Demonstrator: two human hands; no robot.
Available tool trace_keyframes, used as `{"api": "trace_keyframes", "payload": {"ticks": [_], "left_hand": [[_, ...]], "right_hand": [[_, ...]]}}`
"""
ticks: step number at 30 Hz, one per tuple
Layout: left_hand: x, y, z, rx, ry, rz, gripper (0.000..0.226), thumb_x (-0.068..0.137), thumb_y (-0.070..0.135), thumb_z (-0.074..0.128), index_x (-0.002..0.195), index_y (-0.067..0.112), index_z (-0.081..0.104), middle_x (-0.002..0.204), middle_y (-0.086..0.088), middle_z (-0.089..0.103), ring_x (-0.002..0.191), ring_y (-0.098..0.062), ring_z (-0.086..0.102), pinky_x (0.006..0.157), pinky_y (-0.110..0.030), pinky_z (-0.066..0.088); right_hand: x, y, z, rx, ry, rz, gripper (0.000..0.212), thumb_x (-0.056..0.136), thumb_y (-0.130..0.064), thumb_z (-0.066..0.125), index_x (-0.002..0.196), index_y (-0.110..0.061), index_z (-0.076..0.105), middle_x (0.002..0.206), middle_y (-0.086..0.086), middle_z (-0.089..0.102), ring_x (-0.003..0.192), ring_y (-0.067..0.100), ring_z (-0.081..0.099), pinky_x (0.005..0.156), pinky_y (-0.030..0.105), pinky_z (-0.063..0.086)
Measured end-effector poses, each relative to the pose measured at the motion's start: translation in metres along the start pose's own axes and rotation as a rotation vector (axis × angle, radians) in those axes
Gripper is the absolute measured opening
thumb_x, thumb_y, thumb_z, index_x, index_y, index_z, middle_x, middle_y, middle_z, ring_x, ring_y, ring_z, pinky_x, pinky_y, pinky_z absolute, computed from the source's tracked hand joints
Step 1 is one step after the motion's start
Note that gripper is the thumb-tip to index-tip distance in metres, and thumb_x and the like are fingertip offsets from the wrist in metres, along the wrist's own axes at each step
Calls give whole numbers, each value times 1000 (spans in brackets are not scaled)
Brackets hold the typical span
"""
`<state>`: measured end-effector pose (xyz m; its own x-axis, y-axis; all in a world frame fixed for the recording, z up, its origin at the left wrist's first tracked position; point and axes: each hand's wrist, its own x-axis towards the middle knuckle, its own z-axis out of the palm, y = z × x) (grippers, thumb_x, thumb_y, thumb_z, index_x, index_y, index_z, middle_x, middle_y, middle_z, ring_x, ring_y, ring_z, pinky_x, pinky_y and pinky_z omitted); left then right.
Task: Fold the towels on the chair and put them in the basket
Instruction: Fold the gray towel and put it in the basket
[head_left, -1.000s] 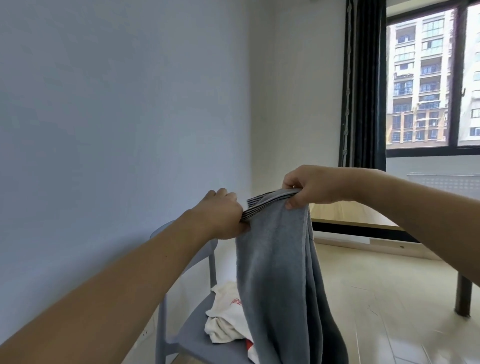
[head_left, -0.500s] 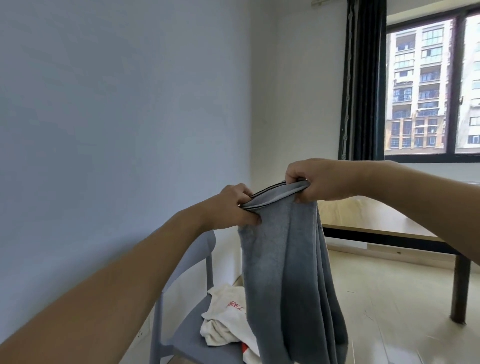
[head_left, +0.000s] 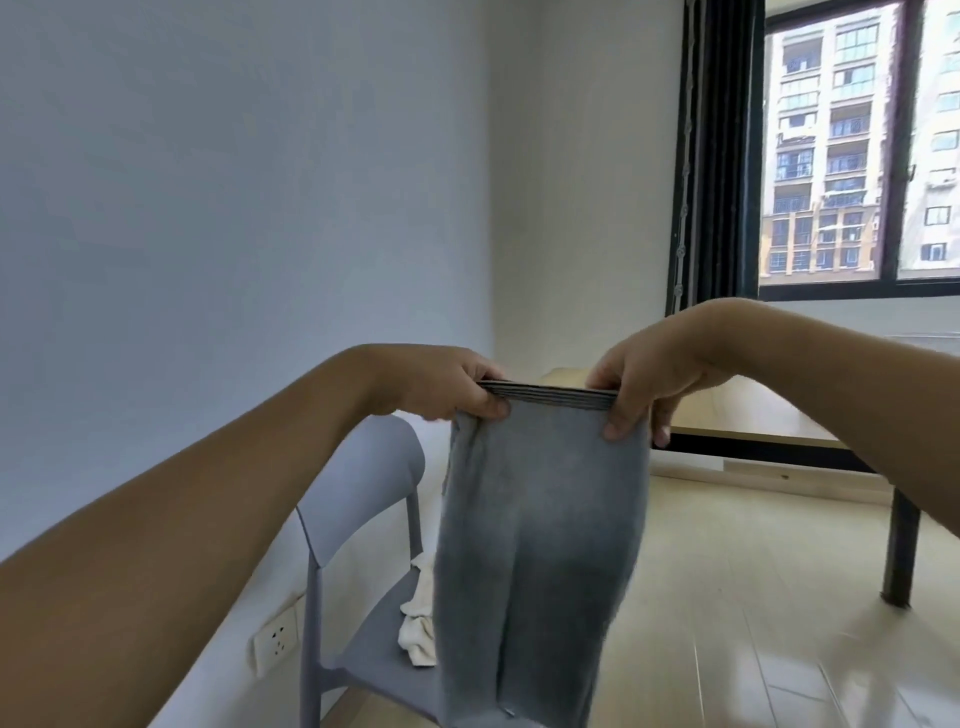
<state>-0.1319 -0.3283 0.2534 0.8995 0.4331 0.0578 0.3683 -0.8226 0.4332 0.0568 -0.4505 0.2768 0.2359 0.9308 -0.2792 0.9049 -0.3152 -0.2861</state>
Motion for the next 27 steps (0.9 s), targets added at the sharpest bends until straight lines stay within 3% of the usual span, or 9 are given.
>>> {"api": "trace_keyframes", "payload": {"ticks": [4, 6, 9, 13, 17, 19, 22, 24, 27], "left_hand": [[22, -25, 6, 684, 489, -136, 2, 94, 17, 42, 93, 16, 40, 82, 1, 51, 71, -18, 45, 62, -31, 32], [25, -31, 7, 781, 599, -121, 9, 89, 12, 43, 92, 17, 36, 85, 1, 47, 78, -20, 44, 66, -32, 32], [21, -33, 0, 674, 539, -134, 12, 82, 7, 46, 85, 17, 42, 87, -2, 55, 78, -21, 50, 60, -29, 35], [3, -34, -11, -136, 16, -162, 24, 81, 1, 52, 94, 15, 66, 95, -9, 69, 84, -21, 66, 65, -31, 55], [3, -43, -17, -572, -47, -118, 45, 58, 3, 52, 103, 1, 61, 93, -17, 63, 83, -32, 59, 67, -31, 51], [9, -47, -16, -583, -66, -151, 51, 57, 4, 53, 107, 0, 60, 98, -19, 60, 88, -33, 56, 72, -32, 49], [14, -50, -10, -381, -44, -240, 33, 73, -1, 51, 102, -1, 65, 93, -18, 68, 81, -30, 66, 66, -31, 57], [22, -55, -2, -261, 77, -274, 27, 75, -1, 54, 98, 2, 68, 84, -17, 67, 74, -26, 66, 64, -31, 58], [36, -66, 12, -32, 367, -217, 15, 75, 1, 50, 76, 10, 62, 68, -8, 58, 64, -21, 54, 55, -26, 48]], "right_hand": [[47, -2, 12, -346, 743, -127, 12, 84, -8, 57, 83, -12, 46, 91, 9, 55, 78, 24, 51, 61, 31, 39], [60, -5, 18, -327, 848, -182, 12, 82, -5, 52, 81, -12, 43, 90, 8, 51, 79, 26, 50, 64, 33, 39], [61, -12, 20, -128, 658, -136, 15, 80, 0, 48, 76, -13, 42, 80, 10, 55, 63, 26, 56, 50, 30, 44], [42, -12, 12, 240, 69, -20, 16, 78, 1, 52, 92, -3, 56, 61, 10, 54, 40, 15, 47, 40, 18, 35], [27, -4, 6, 602, -211, -64, 27, 70, -3, 44, 45, -9, 51, 37, 1, 41, 28, 8, 31, 38, 14, 16], [29, -4, 5, 635, -218, -59, 31, 70, -4, 43, 39, -9, 46, 35, 1, 40, 26, 7, 29, 36, 14, 14], [44, -6, 10, 524, -151, 15, 19, 78, -2, 46, 60, -7, 50, 45, 3, 45, 31, 8, 34, 35, 13, 20], [60, -8, 19, 432, 24, 47, 4, 80, -2, 50, 80, -6, 52, 61, 7, 50, 36, 12, 43, 37, 14, 30], [88, -6, 35, 457, 353, -36, 13, 82, 4, 47, 91, -5, 52, 79, 18, 52, 43, 24, 57, 41, 25, 49]]}}
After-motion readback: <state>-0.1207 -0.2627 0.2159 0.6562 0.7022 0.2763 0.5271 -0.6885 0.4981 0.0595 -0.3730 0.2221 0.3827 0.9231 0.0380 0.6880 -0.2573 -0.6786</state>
